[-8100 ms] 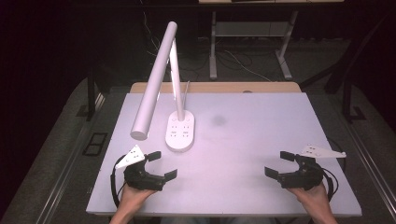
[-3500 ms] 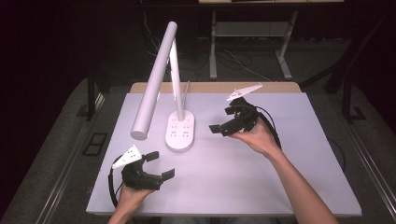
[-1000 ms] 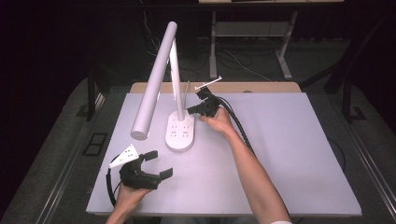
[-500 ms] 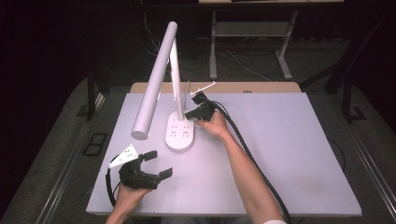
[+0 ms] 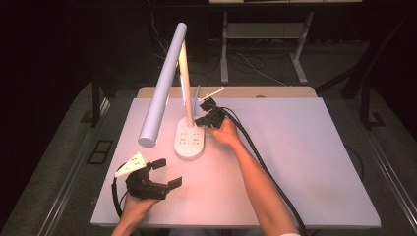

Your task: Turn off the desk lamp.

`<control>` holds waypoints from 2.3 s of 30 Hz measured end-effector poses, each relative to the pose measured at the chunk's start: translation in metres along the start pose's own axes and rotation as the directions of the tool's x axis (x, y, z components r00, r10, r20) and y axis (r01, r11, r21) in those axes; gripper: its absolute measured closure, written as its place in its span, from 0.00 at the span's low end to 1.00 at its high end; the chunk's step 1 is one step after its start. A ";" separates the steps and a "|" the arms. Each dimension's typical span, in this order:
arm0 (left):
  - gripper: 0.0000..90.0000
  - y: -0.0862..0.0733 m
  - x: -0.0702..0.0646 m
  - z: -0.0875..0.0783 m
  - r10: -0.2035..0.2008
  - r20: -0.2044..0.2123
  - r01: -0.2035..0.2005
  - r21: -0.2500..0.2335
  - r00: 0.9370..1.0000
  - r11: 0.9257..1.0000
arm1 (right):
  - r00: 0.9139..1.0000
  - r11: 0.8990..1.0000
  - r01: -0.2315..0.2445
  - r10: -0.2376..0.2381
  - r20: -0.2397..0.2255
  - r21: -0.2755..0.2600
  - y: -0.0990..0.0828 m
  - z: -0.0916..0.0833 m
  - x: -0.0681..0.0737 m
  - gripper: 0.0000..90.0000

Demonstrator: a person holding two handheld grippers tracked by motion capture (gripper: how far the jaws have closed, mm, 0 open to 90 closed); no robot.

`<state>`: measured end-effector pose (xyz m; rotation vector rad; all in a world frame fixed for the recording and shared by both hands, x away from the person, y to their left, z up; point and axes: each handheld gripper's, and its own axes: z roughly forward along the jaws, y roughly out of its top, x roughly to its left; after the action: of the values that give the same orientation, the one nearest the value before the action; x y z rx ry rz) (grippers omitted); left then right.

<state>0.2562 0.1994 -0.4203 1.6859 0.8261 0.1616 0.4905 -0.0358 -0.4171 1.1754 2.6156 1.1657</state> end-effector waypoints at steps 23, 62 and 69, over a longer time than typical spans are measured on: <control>0.00 0.000 0.000 0.001 0.000 -0.001 0.000 0.003 1.000 1.000 | 1.000 1.000 0.005 -0.005 0.017 0.002 0.000 0.000 0.001 1.00; 0.00 0.000 0.000 0.001 -0.002 0.000 0.002 -0.001 1.000 1.000 | 1.000 0.997 -0.007 0.008 0.008 -0.077 0.003 -0.022 0.008 0.89; 0.00 0.000 0.000 0.001 -0.016 0.008 0.016 -0.011 1.000 1.000 | 0.998 0.994 0.015 -0.008 0.065 -0.107 0.007 -0.047 0.011 0.67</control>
<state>0.2566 0.1991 -0.4207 1.6683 0.8311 0.1483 0.4719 -0.0550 -0.3759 1.1565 2.4756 1.2277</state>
